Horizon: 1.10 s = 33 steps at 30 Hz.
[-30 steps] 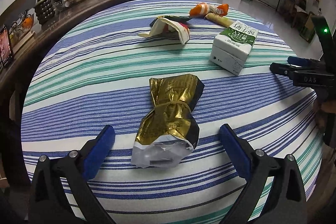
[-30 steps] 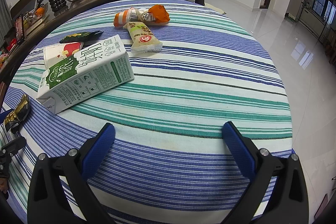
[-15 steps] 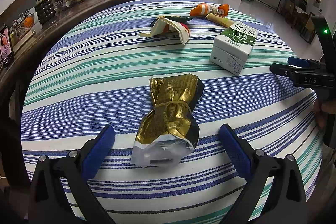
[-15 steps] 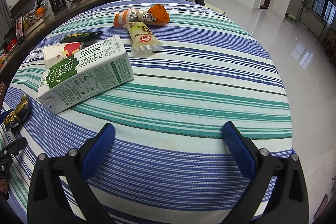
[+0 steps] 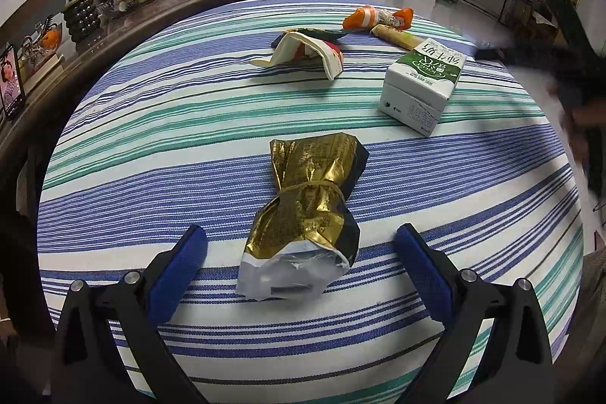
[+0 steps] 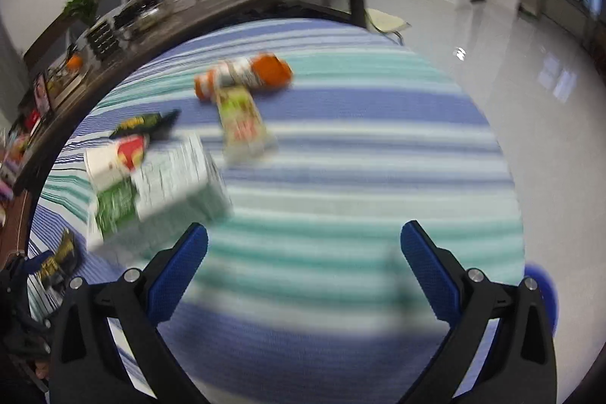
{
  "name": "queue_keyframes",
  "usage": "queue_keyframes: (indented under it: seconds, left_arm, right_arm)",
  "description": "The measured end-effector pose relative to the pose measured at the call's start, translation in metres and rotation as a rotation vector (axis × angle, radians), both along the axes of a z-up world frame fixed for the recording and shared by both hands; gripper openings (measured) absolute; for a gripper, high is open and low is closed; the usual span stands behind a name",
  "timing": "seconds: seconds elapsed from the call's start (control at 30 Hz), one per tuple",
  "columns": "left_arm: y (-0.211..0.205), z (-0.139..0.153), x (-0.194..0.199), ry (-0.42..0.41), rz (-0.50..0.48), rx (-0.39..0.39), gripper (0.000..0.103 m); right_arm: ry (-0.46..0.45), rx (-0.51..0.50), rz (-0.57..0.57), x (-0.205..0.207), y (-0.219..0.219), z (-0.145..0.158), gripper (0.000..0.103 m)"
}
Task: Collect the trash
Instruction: 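Grasp the beige snack stick wrapper with the right tool while the left tool holds the foil bag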
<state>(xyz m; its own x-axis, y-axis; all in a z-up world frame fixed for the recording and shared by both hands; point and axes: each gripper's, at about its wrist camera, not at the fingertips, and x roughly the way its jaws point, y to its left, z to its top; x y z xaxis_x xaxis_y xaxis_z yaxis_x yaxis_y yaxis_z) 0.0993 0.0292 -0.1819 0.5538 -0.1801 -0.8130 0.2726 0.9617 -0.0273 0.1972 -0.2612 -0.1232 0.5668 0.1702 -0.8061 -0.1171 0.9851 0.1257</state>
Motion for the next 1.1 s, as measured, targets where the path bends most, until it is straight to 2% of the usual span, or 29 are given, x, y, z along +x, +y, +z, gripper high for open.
queue_keyframes:
  seconds: [0.03, 0.1, 0.23, 0.3, 0.33, 0.4, 0.43, 0.47, 0.5, 0.53, 0.57, 0.7, 0.9, 1.1]
  left_arm:
    - [0.003, 0.001, -0.002, 0.004, -0.015, -0.018, 0.098]
    - [0.01, 0.005, -0.006, 0.021, -0.045, -0.062, 0.098]
    - [0.03, 0.019, -0.012, 0.029, -0.084, -0.151, 0.098]
    - [0.029, 0.024, -0.008, 0.027, -0.112, -0.145, 0.098]
    - [0.024, 0.025, -0.005, 0.025, -0.128, -0.11, 0.098]
    - [0.009, 0.024, 0.003, 0.018, -0.153, -0.022, 0.098]
    - [0.003, 0.024, 0.005, 0.019, -0.162, 0.001, 0.096]
    - [-0.002, 0.022, 0.008, 0.026, -0.173, 0.017, 0.087]
    - [-0.004, 0.022, 0.01, 0.034, -0.179, 0.022, 0.072]
    - [-0.008, 0.02, 0.013, 0.048, -0.184, 0.032, 0.063]
    - [-0.01, 0.019, 0.014, 0.055, -0.184, 0.041, 0.046]
    - [-0.003, 0.018, 0.008, 0.036, -0.162, 0.017, 0.041]
    - [0.027, 0.024, -0.01, 0.009, -0.061, -0.107, 0.04]
    - [0.04, 0.043, -0.022, -0.02, -0.01, -0.214, 0.04]
  right_arm:
    - [-0.006, -0.027, 0.018, 0.011, 0.005, 0.006, 0.098]
    - [0.015, -0.005, 0.064, 0.034, 0.015, 0.014, 0.098]
    - [0.128, 0.02, 0.087, 0.075, 0.035, 0.01, 0.095]
    - [0.168, -0.002, 0.079, 0.088, 0.043, 0.001, 0.09]
    - [0.184, 0.0, 0.088, 0.092, 0.048, -0.003, 0.088]
    - [0.213, 0.009, 0.116, 0.098, 0.057, -0.011, 0.075]
    - [0.223, 0.022, 0.135, 0.099, 0.061, -0.012, 0.051]
    - [0.229, 0.015, 0.148, 0.099, 0.065, -0.013, 0.029]
    - [0.23, -0.008, 0.151, 0.098, 0.067, -0.011, 0.027]
    - [0.227, -0.035, 0.158, 0.096, 0.071, -0.01, 0.024]
    - [0.225, -0.038, 0.162, 0.094, 0.07, -0.008, 0.022]
    - [0.155, -0.005, 0.164, 0.077, 0.059, 0.014, 0.02]
    - [0.069, 0.081, 0.14, 0.04, 0.025, 0.053, 0.02]
    - [0.049, 0.146, 0.14, -0.002, 0.001, 0.065, 0.02]
